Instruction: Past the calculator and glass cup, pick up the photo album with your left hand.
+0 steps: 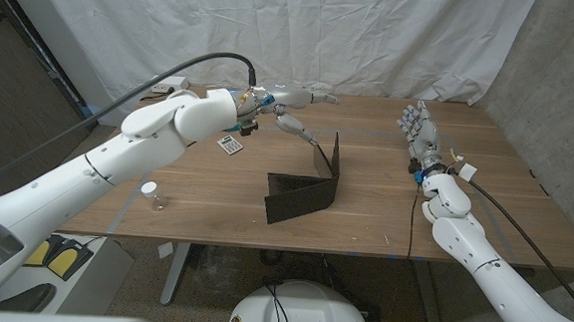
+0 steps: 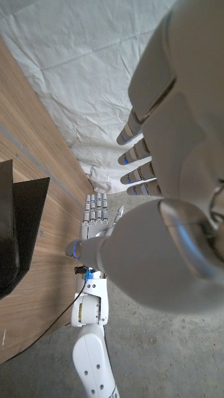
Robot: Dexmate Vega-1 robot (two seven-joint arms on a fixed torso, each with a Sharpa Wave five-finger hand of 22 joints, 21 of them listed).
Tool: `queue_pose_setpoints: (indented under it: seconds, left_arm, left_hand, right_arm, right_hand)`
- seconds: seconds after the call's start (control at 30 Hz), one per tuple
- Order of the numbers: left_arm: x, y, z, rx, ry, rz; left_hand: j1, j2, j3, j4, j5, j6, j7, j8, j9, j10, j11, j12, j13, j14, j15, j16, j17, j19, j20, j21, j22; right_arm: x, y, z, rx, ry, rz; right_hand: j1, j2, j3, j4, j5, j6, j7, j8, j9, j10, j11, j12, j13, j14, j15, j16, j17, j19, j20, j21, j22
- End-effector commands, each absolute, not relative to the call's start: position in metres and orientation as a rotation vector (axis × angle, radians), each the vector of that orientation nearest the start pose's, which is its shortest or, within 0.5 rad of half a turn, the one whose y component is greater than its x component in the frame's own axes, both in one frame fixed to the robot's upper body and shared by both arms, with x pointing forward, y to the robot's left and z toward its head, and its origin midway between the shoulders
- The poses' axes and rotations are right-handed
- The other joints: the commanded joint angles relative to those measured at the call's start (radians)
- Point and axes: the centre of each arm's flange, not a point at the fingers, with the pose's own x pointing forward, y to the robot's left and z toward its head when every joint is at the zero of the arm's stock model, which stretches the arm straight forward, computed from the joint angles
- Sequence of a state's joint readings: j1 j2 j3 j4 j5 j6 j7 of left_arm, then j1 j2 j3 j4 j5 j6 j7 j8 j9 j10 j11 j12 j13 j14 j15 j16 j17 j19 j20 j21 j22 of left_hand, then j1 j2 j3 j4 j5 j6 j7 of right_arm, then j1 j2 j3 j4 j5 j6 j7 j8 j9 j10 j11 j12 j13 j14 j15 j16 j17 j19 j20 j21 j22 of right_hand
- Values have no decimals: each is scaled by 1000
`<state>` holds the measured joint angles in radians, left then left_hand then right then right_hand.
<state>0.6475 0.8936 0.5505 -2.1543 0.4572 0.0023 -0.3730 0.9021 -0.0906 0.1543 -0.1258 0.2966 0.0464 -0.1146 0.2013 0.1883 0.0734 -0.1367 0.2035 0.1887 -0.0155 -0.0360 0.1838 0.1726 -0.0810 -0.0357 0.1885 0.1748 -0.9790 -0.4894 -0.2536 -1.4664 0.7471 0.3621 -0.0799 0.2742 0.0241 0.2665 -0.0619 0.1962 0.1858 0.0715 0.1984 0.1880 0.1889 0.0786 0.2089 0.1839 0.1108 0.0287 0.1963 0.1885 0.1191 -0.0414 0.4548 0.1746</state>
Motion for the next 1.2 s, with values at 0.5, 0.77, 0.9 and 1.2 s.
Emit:
queue_pose_setpoints:
  seconds: [0.5, 0.77, 0.9, 1.2]
  left_arm:
    - [471, 107, 117, 1792, -901, -339]
    - [475, 103, 116, 1831, -913, -327]
    - [475, 97, 115, 1887, -917, -306]
    - [476, 88, 114, 1961, -899, -303]
  left_hand:
    - [25, -2, -11, 1, 5, -21, -13, -8, 4, -23, -24, -6, 1, -21, -78, -6, 2, -14, -61, 4, 1]
    - [30, 0, -21, 4, 5, -28, -14, -6, 4, -23, -9, -3, 1, -22, -81, -3, 2, -16, -129, 4, 1]
    - [33, 0, -26, 5, 6, -25, -20, -4, 4, -29, -33, -4, 0, -21, -88, -3, 1, -13, -128, 5, 0]
    - [37, -1, -36, 7, 7, -28, -38, -4, 4, -38, -55, -6, -1, -34, -92, -5, 1, -28, -100, 1, 1]
  right_arm:
    - [619, -317, -27, 284, -689, 107]
    - [621, -317, -26, 288, -685, 106]
    - [623, -317, -25, 292, -684, 107]
    - [625, -319, -26, 305, -683, 105]
  right_hand:
    - [0, 13, -1, -4, -3, 9, 4, 0, 4, 5, 7, 1, 2, 12, 2, 5, 4, 13, -17, -8, 4]
    - [0, 14, -1, -4, -3, 8, 4, -1, 4, 6, 7, 2, 2, 14, 3, 5, 4, 14, -16, -10, 4]
    - [0, 14, -2, -4, -3, 8, 4, -1, 4, 7, 12, 2, 2, 13, 5, 5, 4, 14, -16, -12, 4]
    - [-1, 15, -2, -5, -4, 8, 5, -1, 4, 5, 9, 2, 2, 13, 5, 4, 4, 14, -15, -15, 4]
